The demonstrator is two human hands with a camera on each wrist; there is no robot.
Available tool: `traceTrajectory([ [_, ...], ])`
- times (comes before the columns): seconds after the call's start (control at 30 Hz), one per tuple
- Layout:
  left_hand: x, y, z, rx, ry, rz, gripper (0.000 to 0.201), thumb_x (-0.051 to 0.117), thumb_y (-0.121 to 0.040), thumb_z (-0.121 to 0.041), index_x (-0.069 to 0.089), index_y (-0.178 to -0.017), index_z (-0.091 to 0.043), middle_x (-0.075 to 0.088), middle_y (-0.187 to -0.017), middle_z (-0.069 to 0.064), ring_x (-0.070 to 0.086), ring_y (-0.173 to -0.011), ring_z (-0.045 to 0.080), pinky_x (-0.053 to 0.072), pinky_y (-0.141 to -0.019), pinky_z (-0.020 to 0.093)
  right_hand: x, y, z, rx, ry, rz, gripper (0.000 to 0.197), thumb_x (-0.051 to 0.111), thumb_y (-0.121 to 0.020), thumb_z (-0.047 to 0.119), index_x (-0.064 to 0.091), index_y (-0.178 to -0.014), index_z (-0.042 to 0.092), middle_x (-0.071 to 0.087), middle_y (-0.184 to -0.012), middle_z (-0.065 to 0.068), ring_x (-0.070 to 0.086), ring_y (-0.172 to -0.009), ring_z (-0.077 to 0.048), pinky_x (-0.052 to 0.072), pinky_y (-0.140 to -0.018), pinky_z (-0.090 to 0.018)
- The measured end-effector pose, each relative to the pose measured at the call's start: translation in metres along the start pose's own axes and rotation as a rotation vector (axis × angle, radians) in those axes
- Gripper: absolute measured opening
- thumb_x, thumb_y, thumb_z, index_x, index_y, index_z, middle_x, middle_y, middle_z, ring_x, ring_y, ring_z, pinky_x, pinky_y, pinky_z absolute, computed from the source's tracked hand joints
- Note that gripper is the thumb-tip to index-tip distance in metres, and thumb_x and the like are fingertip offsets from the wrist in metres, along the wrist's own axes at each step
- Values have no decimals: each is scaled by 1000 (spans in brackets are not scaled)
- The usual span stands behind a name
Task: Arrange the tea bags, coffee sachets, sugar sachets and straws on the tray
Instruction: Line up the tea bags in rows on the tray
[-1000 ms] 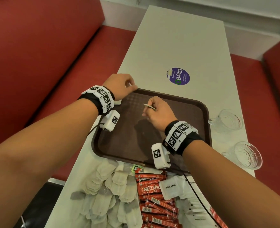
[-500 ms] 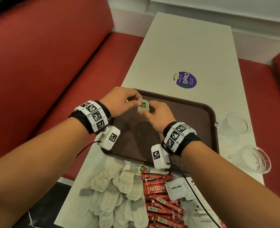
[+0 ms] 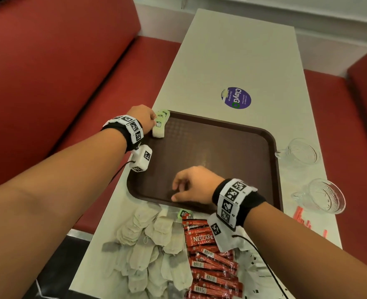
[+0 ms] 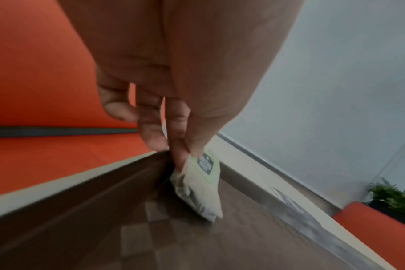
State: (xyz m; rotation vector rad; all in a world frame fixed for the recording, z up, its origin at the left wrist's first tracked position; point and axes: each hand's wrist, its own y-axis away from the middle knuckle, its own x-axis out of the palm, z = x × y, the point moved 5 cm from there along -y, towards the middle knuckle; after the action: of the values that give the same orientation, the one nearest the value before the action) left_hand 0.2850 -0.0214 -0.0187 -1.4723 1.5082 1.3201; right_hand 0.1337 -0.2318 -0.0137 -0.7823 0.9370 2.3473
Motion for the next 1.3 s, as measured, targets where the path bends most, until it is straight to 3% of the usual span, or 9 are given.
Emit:
traceTrajectory([
  [0.23,1,-10,-10,-81,-131,-58,17,65,-88,-24,72,-102,-18,71,-105,7,67,-93,29,57,-79,36,25,18,25,-99,101,97,42,81,-75,51,71,-107,26,70,-87,9,63,-76,-9,51,-69,-25],
  [0.4,17,-4,-26,-6,-213,52,38,74,-78,-49,67,-97,-16,68,-96,5,64,-86,27,50,-66,32,40,22,37,-127,243,184,53,82,-74,52,65,-115,24,66,-90,11,59,-79,-12,49,-71,-29],
  [0.47,20,-1,-27,6,-224,77,38,75,-77,-47,68,-96,-15,69,-96,5,64,-83,28,48,-63,32,44,21,38,-118,272,195,52,82,-75,49,64,-117,24,60,-88,12,57,-77,-13,45,-70,-29],
  [0.7,-3,37,-24,78,-1,-3,24,68,-86,-38,68,-101,-19,67,-102,2,62,-100,24,49,-82,32,49,24,38,-116,257,151,38,78,-82,42,68,-115,26,58,-85,12,54,-76,-12,43,-71,-27],
  [0.8,-14,75,-19,146,153,6,13,69,-86,-36,67,-94,-26,68,-94,-3,62,-90,18,49,-81,31,47,24,42,-140,273,94,23,70,-87,36,72,-109,28,59,-90,11,56,-82,-13,41,-73,-26],
  [0.93,-13,141,-19,290,246,97,4,72,-86,-25,69,-88,-27,67,-79,-10,58,-68,-1,48,-72,19,44,26,47,-158,257,-14,17,65,-90,31,72,-103,23,67,-99,3,60,-88,-19,44,-74,-28],
  [1.03,-3,185,-21,401,240,222,9,76,-84,-21,73,-88,-28,68,-78,-12,59,-69,-4,43,-65,9,42,34,44,-137,174,-97,7,64,-85,26,61,-79,24,64,-82,4,57,-76,-19,46,-69,-29],
  [1.2,36,234,-21,587,55,442,8,73,-85,-34,74,-93,-34,68,-87,-17,60,-79,-2,48,-75,19,38,46,29,-51,-37,-243,29,64,-80,21,41,-63,18,53,-64,-3,47,-60,-20,45,-61,-40],
  [1.3,56,252,-24,656,-30,555,38,74,-78,-57,71,-104,-30,60,-98,-16,55,-89,3,48,-81,25,39,50,25,-26,-130,-300,30,59,-80,16,37,-61,17,55,-66,-6,50,-63,-24,44,-61,-38],
])
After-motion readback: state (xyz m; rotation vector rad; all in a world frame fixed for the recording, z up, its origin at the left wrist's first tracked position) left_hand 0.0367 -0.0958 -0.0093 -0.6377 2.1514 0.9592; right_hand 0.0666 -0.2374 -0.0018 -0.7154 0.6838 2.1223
